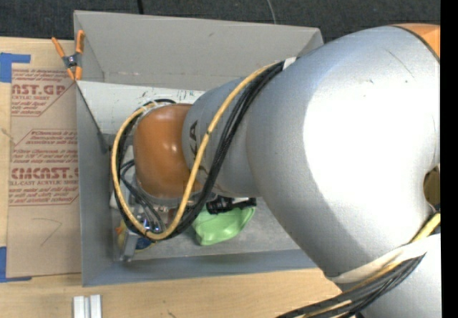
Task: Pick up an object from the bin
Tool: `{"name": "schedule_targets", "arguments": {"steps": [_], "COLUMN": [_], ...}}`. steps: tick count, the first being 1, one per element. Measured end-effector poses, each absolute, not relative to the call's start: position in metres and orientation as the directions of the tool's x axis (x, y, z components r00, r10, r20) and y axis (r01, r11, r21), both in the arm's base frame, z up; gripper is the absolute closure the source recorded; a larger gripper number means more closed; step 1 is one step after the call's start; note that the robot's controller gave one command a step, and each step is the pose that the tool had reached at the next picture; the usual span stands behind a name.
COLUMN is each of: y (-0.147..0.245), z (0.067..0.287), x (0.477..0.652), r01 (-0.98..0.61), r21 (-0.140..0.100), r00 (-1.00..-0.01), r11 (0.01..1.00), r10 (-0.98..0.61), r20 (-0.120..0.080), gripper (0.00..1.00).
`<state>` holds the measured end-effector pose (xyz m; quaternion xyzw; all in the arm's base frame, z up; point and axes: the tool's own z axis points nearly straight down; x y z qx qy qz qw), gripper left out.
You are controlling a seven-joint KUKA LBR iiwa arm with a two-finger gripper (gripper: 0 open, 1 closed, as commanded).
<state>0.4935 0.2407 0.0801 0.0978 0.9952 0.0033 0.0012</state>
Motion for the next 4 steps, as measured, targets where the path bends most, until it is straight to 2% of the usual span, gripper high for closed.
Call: {"name": "schedule_targets", "arguments": {"steps": [1, 3, 4], "y": [0.239, 0.238, 0.237], "z": [0.075, 0.081, 0.101], "x": [0.484, 0.483, 0.480], "r01": [0.029, 0.029, 0.028], "r21": [0.017, 0.014, 0.008], "r00": [-0.999, -1.000, -1.000], "r11": [0.999, 0.999, 1.000], "r10": [0.029, 0.029, 0.028], "r20": [-0.018, -0.013, -0.005], "gripper": [1.00, 1.00, 1.00]}}
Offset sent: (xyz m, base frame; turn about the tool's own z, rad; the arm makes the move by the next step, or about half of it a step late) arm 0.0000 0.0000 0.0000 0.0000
